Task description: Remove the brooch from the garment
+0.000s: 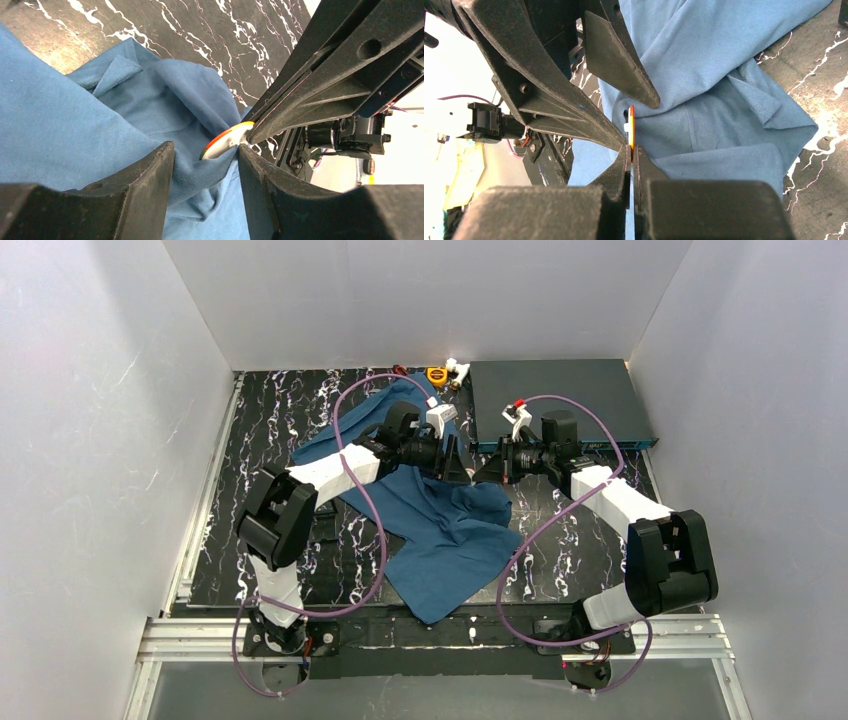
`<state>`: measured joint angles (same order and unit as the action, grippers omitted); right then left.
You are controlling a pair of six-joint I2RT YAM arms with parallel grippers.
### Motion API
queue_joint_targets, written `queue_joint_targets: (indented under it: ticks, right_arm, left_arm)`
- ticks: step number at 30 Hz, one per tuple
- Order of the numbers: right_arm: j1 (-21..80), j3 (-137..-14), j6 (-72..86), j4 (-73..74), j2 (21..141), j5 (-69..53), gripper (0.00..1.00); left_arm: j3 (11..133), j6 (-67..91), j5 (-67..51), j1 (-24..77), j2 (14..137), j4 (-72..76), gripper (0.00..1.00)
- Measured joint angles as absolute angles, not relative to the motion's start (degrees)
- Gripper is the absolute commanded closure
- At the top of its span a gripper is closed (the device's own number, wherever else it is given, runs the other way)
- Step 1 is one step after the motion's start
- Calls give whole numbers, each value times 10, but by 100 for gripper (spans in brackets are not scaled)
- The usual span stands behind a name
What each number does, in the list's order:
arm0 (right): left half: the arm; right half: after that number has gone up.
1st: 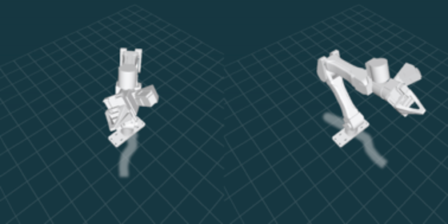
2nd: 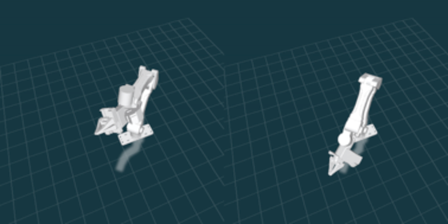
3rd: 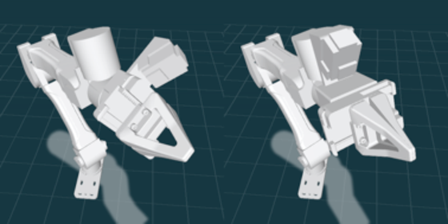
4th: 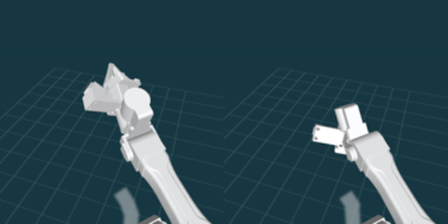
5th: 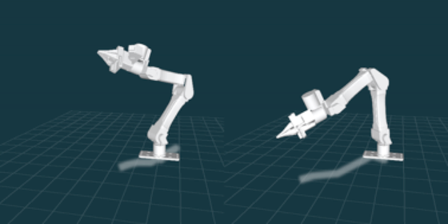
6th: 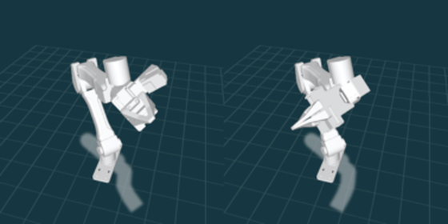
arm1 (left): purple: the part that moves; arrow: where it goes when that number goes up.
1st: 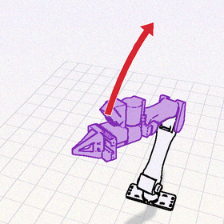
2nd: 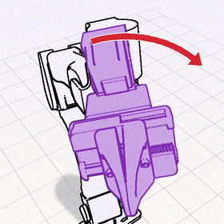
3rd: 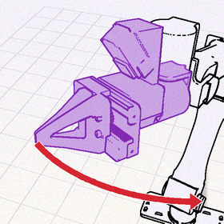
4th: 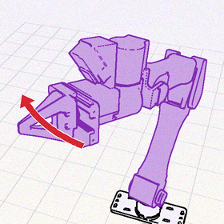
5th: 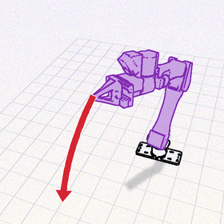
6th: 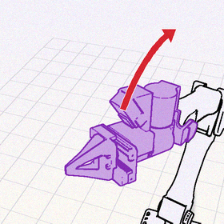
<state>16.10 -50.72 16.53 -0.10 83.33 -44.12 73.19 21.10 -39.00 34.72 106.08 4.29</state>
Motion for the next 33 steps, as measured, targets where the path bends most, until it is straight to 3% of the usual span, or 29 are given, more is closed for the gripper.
queue_joint_targets:
  ticks: [9, 23, 33]
  right_arm:
    - [161, -498, 169, -10, 833, -440, 99]
    - [161, -498, 163, -11, 833, -440, 99]
    - [156, -498, 154, -13, 827, -443, 99]
  left_arm:
    - [733, 220, -398, 352, 1065, 48, 74]
    - [733, 222, -410, 351, 1065, 49, 85]
    - [733, 236, -431, 346, 1066, 65, 85]
